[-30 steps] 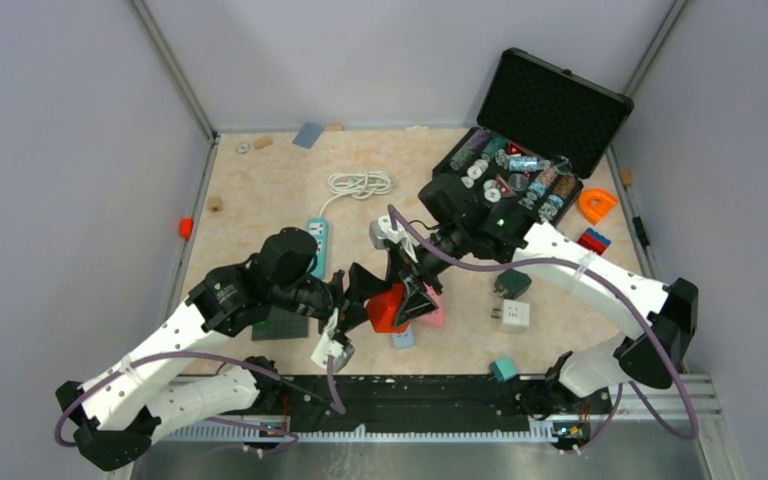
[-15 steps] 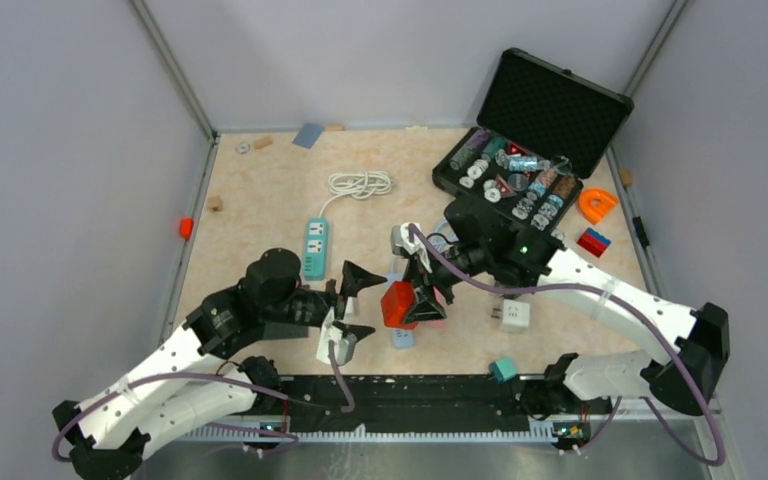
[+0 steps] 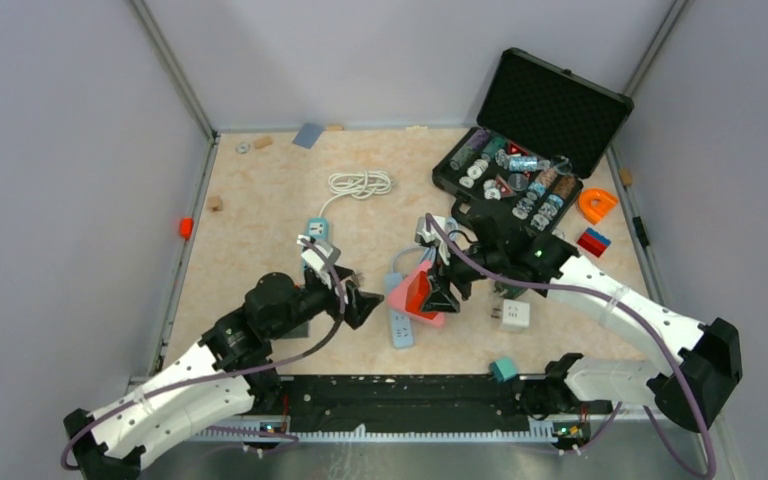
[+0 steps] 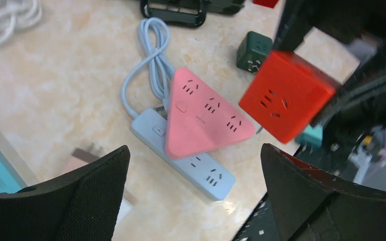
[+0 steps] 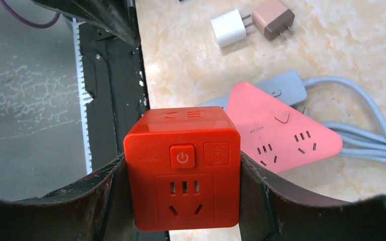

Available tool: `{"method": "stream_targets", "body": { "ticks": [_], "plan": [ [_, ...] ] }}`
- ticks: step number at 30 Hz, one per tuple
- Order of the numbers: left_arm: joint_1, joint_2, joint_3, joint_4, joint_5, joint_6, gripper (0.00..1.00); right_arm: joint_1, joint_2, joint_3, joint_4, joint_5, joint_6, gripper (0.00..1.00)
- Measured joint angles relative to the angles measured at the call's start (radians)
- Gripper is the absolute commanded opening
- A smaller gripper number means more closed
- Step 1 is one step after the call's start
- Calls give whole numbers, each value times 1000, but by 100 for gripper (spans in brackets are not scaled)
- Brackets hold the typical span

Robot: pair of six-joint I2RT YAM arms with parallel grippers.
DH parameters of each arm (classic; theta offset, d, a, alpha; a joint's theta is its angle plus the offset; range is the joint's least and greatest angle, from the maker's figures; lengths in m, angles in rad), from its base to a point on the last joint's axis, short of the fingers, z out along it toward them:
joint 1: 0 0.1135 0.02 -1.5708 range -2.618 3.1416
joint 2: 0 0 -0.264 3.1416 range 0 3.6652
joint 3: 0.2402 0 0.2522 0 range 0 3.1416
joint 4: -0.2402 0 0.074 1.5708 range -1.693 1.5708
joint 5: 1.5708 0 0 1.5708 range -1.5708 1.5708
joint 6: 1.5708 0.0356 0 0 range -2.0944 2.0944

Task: Insert the plug
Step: Insert the plug into the socket.

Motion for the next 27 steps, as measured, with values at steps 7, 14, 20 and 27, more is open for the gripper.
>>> {"method": "stream_targets", "body": {
  "ticks": [7, 14, 20, 27],
  "plan": [
    [1, 117, -2, -39, -191, -463, 99, 0, 1, -36, -6, 31, 21, 0],
    [1, 327, 46, -175, -277, -734, 99, 0, 54, -36, 10, 31, 78, 0],
    [17, 453, 153, -240, -263, -818, 99, 0, 82, -36, 41, 25, 113, 0],
    [168, 536, 229, -216, -86, -852, 99, 3, 82, -45, 97, -40, 98, 0]
  ]
}}
